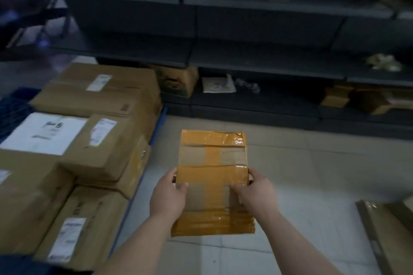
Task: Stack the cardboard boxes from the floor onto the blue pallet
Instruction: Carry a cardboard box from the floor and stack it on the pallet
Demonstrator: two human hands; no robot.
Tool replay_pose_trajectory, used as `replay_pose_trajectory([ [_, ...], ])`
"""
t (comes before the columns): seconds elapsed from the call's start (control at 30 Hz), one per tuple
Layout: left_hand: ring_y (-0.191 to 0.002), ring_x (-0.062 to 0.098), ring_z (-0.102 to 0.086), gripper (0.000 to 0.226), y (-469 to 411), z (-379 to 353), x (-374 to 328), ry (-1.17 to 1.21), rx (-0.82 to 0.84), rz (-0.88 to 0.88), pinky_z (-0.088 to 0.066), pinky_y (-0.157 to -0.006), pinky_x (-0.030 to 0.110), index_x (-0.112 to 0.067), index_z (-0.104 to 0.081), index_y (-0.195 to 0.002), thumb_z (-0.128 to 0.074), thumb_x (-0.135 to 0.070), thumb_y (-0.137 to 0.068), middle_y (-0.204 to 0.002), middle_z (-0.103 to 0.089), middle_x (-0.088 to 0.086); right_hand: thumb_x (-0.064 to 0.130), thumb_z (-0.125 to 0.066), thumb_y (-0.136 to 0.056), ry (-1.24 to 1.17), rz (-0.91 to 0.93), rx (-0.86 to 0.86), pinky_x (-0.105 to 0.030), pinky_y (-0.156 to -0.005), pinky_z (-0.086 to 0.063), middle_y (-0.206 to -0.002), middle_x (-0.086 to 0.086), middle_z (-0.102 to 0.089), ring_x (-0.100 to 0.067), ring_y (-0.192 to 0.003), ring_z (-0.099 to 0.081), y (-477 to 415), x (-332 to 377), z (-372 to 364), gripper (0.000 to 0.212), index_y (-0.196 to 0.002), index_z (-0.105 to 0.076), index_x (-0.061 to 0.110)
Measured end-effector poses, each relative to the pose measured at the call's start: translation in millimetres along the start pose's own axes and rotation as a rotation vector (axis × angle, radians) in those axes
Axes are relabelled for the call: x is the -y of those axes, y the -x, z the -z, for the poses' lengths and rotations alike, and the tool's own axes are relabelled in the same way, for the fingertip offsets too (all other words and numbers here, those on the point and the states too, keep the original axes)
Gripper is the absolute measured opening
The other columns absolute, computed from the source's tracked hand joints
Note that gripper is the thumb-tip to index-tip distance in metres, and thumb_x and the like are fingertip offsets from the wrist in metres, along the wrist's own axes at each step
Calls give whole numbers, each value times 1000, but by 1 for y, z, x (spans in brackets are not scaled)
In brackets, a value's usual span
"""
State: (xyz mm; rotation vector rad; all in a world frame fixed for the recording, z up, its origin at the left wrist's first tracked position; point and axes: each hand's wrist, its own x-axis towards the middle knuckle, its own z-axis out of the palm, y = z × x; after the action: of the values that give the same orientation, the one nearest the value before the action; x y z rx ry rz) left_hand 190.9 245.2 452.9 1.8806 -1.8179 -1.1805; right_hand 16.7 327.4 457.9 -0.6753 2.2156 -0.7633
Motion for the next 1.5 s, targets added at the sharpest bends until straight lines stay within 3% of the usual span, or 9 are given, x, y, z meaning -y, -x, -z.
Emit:
replay_pose_trajectory([
  [0.23, -117, 21, -57, 47, -34, 123, 105, 64, -84, 117, -49, -94, 37, -27, -44, -140, -55, -29, -94, -133, -57, -3, 29, -71, -76, 107, 47, 152, -26, -61, -52, -84, 11, -68, -13, -77, -66, 30, 90, -129, 24, -97, -60, 36],
  [0.43, -106, 18, -58, 39, -48, 204, 191, 123, -171, 226, -51, -86, 33, -25, -48, -134, -54, -24, -95, -126, -61, -3, 30, -75, -74, 184, 37, 263, -31, -70, -55, -95, 5, -68, -16, -84, -67, 57, 139, -239, 32, -101, -58, 28],
  [0.57, -95, 17, -60, 29, -58, 238, 239, 141, -195, 290, -54, -80, 36, -25, -52, -126, -50, -24, -97, -112, -63, -5, 38, -74, -74, 274, 21, 307, -25, -55, -47, -85, 0, -67, -17, -75, -64, 65, 153, -300, 29, -86, -62, 14],
  [0.83, -107, 22, -55, 46, -93, 256, 305, 28, -172, 365, -48, -90, 35, -25, -39, -144, -45, -24, -98, -137, -49, 5, 37, -75, -73, 295, -3, 388, -22, -46, -38, -76, -4, -64, -20, -66, -63, 56, 147, -391, 29, -76, -59, 13],
  [1.03, -112, 26, -55, 51, -128, 254, 337, -62, -158, 407, -50, -93, 39, -24, -33, -147, -45, -19, -98, -137, -52, 5, 32, -75, -73, 263, -15, 441, -24, -43, -34, -69, -1, -56, -18, -59, -54, 40, 137, -432, 31, -71, -49, 15],
  [1.13, -116, 31, -53, 54, -140, 254, 348, -153, -155, 434, -51, -93, 44, -29, -29, -148, -45, -23, -97, -141, -50, 4, 31, -75, -73, 275, -19, 472, -29, -47, -46, -76, -5, -63, -22, -67, -62, 35, 135, -443, 28, -76, -57, 10],
  [1.23, -116, 33, -54, 53, -148, 255, 351, -181, -162, 438, -53, -90, 45, -33, -29, -147, -46, -30, -97, -138, -53, 2, 32, -74, -69, 278, -35, 504, -39, -62, -61, -79, -11, -70, -26, -71, -69, 31, 131, -452, 31, -83, -66, 5],
  [1.33, -121, 33, -51, 55, -152, 254, 352, -211, -128, 456, -48, -97, 45, -31, -26, -149, -45, -35, -97, -136, -55, 4, 32, -73, -69, 280, -37, 510, -44, -65, -61, -77, -11, -71, -26, -70, -70, 26, 128, -458, 30, -83, -68, 5],
  [1.5, -135, 34, -35, 62, -155, 253, 354, -274, -107, 459, -39, -107, 43, -27, -21, -151, -48, -37, -96, -150, -38, 3, 28, -72, -70, 260, -39, 531, -45, -66, -61, -77, -13, -71, -27, -70, -71, 24, 132, -462, 25, -80, -67, 5],
])
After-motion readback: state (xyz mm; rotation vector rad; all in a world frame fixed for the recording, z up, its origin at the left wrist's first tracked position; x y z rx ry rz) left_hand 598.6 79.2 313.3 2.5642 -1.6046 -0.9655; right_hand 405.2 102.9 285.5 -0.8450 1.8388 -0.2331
